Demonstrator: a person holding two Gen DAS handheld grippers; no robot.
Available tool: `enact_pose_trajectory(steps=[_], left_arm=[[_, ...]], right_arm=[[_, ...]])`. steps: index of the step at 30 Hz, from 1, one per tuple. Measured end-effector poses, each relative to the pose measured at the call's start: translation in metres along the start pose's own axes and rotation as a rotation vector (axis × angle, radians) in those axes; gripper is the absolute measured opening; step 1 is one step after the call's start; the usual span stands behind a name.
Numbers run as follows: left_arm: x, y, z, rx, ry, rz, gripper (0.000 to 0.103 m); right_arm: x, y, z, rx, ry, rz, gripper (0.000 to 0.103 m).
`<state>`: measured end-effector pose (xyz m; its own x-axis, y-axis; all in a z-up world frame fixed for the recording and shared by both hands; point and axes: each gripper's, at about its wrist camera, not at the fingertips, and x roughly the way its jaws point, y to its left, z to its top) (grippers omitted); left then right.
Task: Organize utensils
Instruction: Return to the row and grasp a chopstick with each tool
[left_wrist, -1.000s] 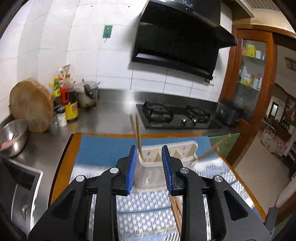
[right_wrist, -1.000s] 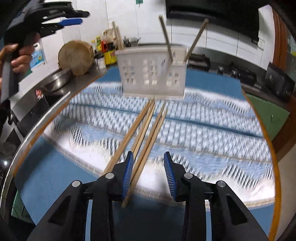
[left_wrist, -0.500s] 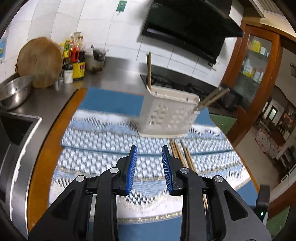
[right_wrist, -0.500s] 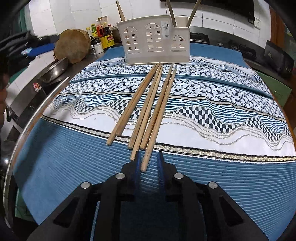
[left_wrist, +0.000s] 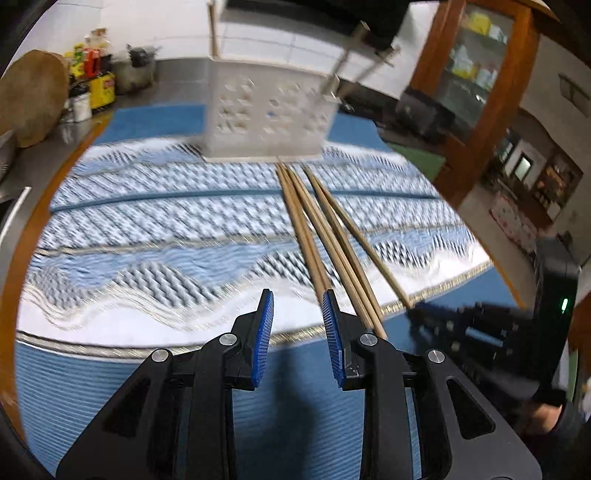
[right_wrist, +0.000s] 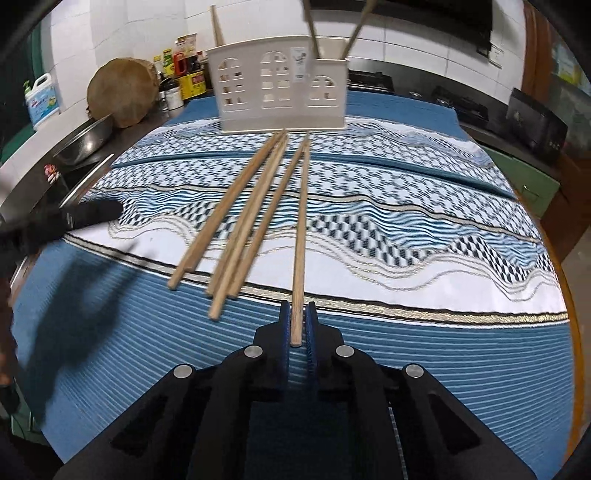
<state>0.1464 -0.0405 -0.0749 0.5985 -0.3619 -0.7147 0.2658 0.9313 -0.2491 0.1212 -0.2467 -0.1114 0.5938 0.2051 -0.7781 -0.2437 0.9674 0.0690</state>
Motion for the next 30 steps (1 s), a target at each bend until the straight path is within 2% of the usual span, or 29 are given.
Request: enact_pose_trajectory(steps=[8,12,18,25,30], left_arm=[[0.027,-0.029,-0.012,0.068,0.067,-0.006,0.028],[0.035,-0.036,-0.015,0.113,0.075,0.041,0.028],[0.04,-0.029,-0.017,0.124,0.084,0.074,0.028],[0.037,-0.011,-0.014,0.131,0.069,0.174,0.028],[0.036,-0.001,-0.006,0.081,0.055,0.145,0.027]], right_arm=[[-0.001,-0.002,-0.002,0.005,-0.008,0.008,0.009],[-0.001,-0.004,-0.002,0.015,-0.007,0.021,0.009],[-0.002,-0.004,-0.002,0.017,-0.01,0.02,0.009],[-0.001,-0.004,-0.002,0.021,-0.008,0.024,0.009],[0.0,-0.003,0.0,0.028,-0.008,0.028,0.009]])
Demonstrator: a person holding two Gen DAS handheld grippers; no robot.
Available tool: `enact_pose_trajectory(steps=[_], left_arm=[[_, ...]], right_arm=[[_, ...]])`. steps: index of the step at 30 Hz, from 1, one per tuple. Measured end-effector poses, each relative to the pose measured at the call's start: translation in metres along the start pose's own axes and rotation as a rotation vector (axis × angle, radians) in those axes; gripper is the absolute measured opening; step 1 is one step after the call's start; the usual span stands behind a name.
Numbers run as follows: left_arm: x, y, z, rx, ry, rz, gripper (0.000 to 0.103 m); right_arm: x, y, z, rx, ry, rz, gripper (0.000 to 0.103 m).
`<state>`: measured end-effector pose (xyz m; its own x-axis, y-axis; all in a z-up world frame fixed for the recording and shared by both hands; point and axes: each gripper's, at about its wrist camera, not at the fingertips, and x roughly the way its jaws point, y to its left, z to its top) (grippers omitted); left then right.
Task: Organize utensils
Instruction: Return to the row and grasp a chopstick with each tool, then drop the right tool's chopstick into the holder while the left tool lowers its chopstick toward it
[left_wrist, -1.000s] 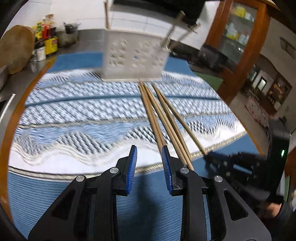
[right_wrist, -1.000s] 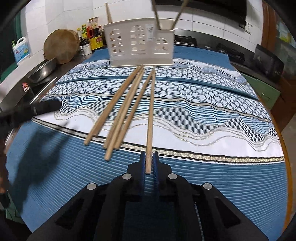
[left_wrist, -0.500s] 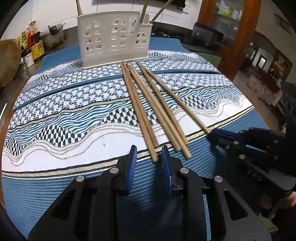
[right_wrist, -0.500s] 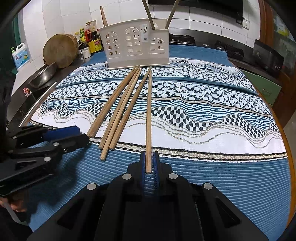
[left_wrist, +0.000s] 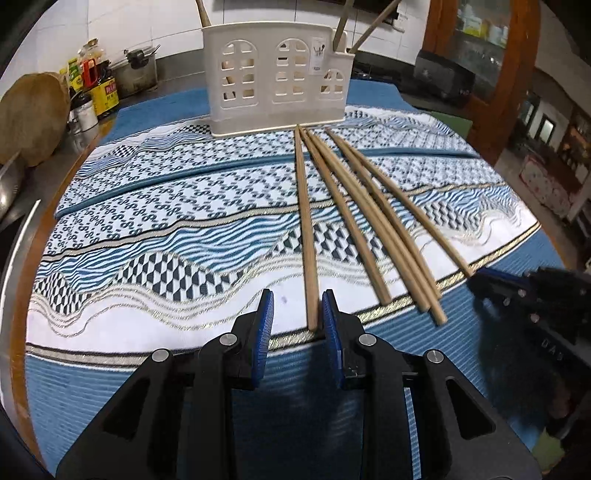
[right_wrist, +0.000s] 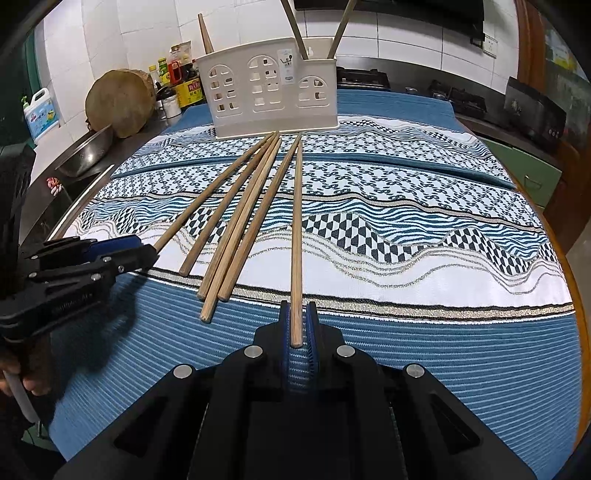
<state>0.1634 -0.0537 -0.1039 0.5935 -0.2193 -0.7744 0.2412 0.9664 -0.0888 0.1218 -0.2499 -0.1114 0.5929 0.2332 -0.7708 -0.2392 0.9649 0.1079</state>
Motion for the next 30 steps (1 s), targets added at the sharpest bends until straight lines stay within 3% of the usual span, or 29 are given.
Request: enact_pose_trajectory(steps=[6,14,20,30], left_arm=[[0.012,-0.008,0.009,0.001,-0.004,-0.025,0.026],[0.022,-0.005,0.019,-0.018,-0.005,-0.018,0.007],[0.024,-0.005,0.025,-0.029,0.001,-0.017,0.006],[-0.016,0.009,0.038,-0.057,-0.09,-0.049,0.005]], right_arm=[[0.006,0.001,0.008,-0.005,0.004,0.015,0.009],[0.015,0.006,0.017,-0.026,0.013,0.021,0.011],[0.013,0.003,0.018,-0.017,0.005,0.017,0.007],[-0.05,-0.006,0.042,-0.039,-0.146,-0.004,0.007]])
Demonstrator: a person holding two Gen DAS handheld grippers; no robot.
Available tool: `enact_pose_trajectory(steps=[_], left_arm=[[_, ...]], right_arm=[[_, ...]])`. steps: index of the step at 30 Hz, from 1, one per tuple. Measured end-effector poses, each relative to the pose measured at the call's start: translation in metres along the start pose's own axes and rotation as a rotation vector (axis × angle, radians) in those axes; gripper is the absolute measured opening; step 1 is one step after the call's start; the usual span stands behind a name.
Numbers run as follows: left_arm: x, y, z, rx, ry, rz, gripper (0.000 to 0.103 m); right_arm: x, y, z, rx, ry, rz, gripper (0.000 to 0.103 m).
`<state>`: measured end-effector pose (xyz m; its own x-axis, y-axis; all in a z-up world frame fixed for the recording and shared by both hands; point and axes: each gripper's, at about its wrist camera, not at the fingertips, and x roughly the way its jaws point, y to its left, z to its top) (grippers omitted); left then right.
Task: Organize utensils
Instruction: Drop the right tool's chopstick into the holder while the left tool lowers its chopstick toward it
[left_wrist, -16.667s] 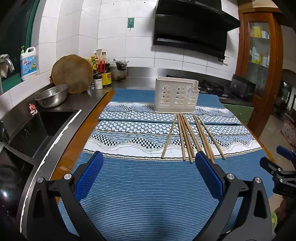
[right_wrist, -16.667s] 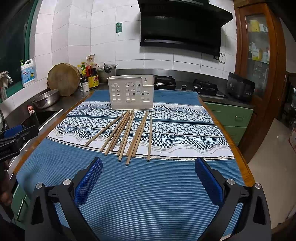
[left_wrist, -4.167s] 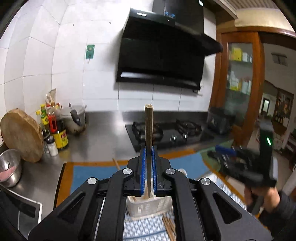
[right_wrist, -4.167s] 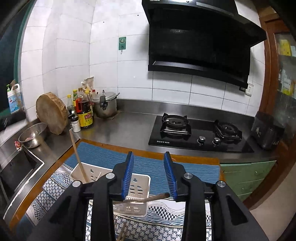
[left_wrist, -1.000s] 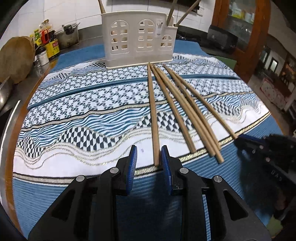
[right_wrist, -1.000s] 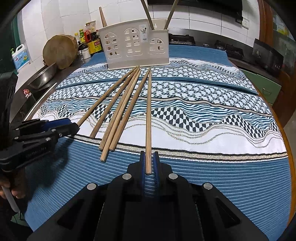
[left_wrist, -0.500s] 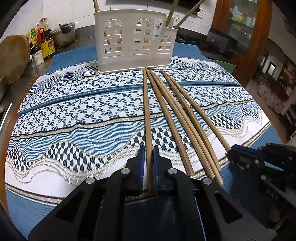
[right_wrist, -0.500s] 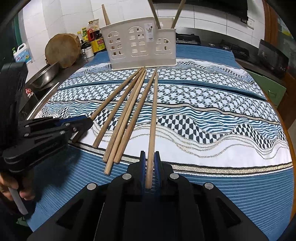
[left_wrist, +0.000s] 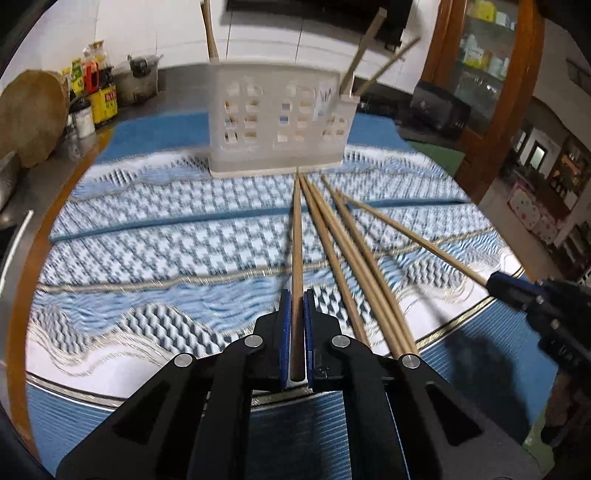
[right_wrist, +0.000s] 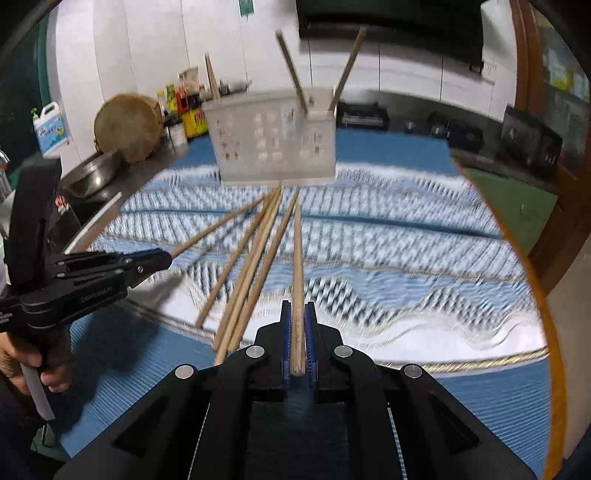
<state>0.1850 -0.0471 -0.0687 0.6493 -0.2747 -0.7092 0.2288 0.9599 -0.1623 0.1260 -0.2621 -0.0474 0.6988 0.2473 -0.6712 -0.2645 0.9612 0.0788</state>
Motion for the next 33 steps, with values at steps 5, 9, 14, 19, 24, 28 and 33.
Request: enact_pose_trajectory(steps=[5,9,14,19,24,28,33], left_arm=[[-0.023,0.005,0.021,-0.012,-0.075,-0.019,0.005],[-0.033,0.012,0.038,-0.021,-0.116,-0.022,0.005],[-0.038,0.023,0.06,-0.05,-0.156,-0.036,0.005],[-0.039,0.025,0.081,-0.048,-0.188,-0.044,0.005],[-0.037,0.027,0.099,-0.034,-0.198,-0.045,0.005],[-0.039,0.029,0.112,-0.021,-0.204,-0.046,0.005],[-0.044,0.029,0.125,0.0,-0.209,-0.044,0.005]], right_arm=[[-0.023,-0.005,0.038,-0.021,-0.075,0.018,0.007],[-0.029,-0.006,0.073,-0.054,-0.105,0.024,0.007],[-0.03,-0.012,0.121,-0.073,-0.117,0.025,0.007],[-0.039,-0.014,0.169,-0.1,-0.149,0.02,0.007],[-0.05,-0.016,0.22,-0.116,-0.208,0.01,0.007],[-0.044,-0.014,0.253,-0.125,-0.236,-0.018,0.007],[-0.029,-0.011,0.281,-0.127,-0.271,-0.043,0.007]])
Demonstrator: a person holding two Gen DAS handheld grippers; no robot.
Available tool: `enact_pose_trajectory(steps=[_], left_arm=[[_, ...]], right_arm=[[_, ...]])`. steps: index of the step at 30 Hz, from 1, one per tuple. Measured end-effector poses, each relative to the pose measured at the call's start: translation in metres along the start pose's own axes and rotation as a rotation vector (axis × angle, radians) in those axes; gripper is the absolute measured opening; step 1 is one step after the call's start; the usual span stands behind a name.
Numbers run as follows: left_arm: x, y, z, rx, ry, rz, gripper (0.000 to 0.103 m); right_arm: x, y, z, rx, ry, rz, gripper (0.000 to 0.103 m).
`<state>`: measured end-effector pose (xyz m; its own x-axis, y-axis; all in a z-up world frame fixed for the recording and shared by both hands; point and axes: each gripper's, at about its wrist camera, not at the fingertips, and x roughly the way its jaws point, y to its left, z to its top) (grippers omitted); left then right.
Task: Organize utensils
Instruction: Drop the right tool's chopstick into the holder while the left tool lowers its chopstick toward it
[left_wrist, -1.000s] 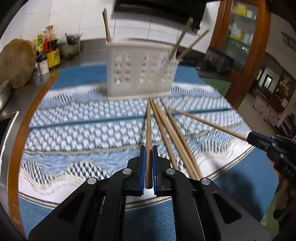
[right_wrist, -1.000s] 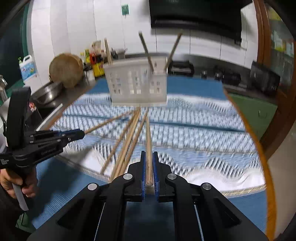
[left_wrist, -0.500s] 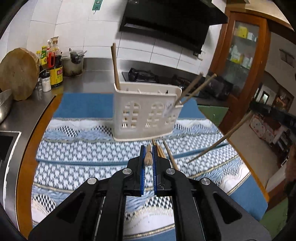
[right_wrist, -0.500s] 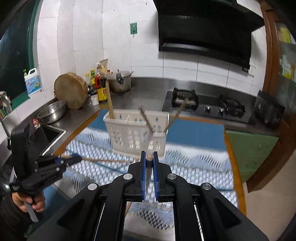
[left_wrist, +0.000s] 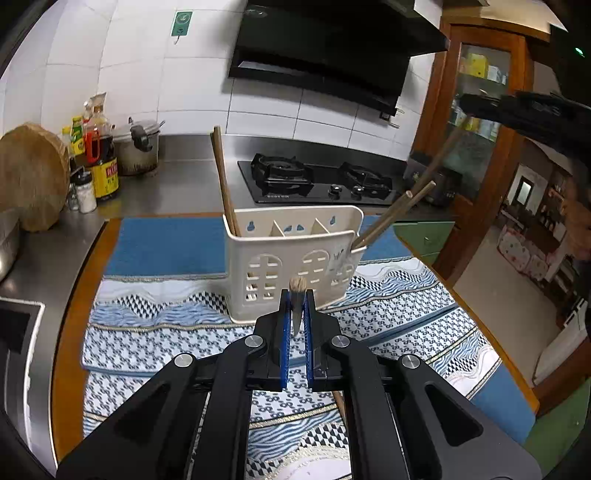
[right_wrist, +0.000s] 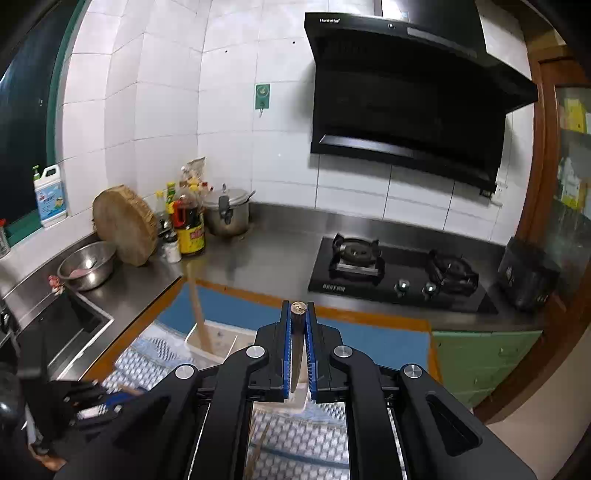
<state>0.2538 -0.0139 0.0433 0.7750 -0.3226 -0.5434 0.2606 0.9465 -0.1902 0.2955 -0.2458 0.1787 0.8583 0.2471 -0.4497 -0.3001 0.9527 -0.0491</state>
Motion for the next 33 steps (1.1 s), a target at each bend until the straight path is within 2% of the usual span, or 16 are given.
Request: enact_pose_trajectory(steps=[6,10,15,18,20,22,26,33], left_arm=[[-0.006,0.003,0.012,0.011,-0.007,-0.004,0.005],[-0.014,0.006,0.024,0.018,-0.022,-0.007,0.005],[-0.031,0.002,0.046,0.041,-0.073,-0.008,0.005],[-0.041,-0.002,0.064,0.059,-0.117,-0.004,0.005],[-0.048,-0.006,0.079,0.069,-0.149,0.003,0.005],[-0.05,-0.008,0.092,0.077,-0.175,0.014,0.005],[-0.051,-0.012,0.123,0.08,-0.234,0.029,0.005],[-0.027,-0.014,0.155,0.074,-0.287,0.096,0.005]], right_arm=[[0.04,0.0,0.003,0.016,0.043,-0.007,0.007],[0.07,0.0,-0.011,0.026,0.109,-0.006,0.007],[0.088,-0.001,-0.026,0.032,0.147,-0.003,0.007],[0.087,-0.003,-0.03,0.036,0.137,0.0,0.017],[0.081,-0.003,-0.033,0.029,0.121,-0.007,0.028],[0.071,-0.001,-0.037,0.006,0.096,-0.014,0.033],[0.051,0.003,-0.048,-0.034,0.065,-0.01,0.039],[0.023,0.006,-0.081,-0.05,0.045,0.033,0.04]])
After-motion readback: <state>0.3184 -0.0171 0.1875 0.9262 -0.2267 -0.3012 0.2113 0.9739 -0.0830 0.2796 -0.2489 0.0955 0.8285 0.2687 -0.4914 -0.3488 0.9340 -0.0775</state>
